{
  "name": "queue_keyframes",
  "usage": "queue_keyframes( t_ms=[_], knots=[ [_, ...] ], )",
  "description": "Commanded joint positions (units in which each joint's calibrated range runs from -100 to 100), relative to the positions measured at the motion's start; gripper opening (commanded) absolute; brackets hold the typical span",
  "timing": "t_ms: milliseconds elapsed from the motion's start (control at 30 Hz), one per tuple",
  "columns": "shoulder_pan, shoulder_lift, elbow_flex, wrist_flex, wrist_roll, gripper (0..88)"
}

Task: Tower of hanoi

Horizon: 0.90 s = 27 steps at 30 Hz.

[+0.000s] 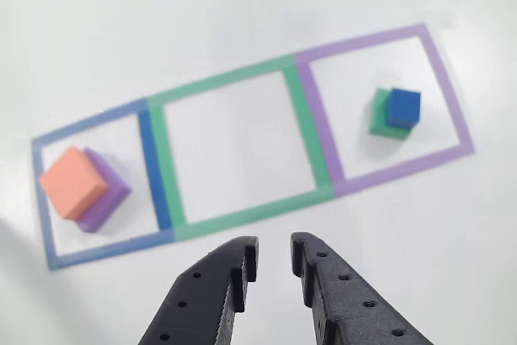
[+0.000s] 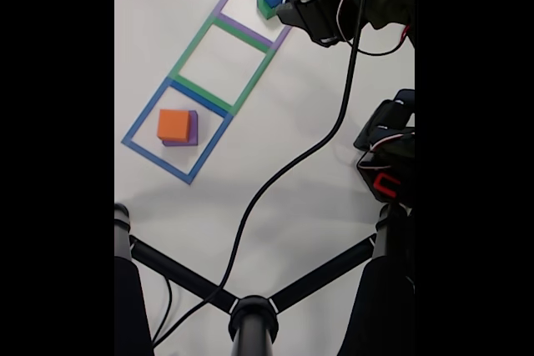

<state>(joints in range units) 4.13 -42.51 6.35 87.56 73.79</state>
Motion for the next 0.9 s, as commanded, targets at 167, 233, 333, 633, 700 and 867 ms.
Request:
queue_keyframes(
  t_ms=[167, 233, 333, 633, 700, 867],
  knots=[
    [8.4, -8.5, 25.3, -22.0, 20.3, 4.2],
    [9.9, -10.2, 32.7, -29.2, 24.9, 6.1],
    [11.8, -11.7, 42.3, -39.3, 26.2, 9.5],
    [17.6, -11.3, 59.1, -57.8, 26.2, 21.0],
    [18.8, -10.6, 62.2, -62.3, 26.2, 22.9],
    [21.5, -7.7, 67.7, -72.8, 26.2, 26.2]
  ],
)
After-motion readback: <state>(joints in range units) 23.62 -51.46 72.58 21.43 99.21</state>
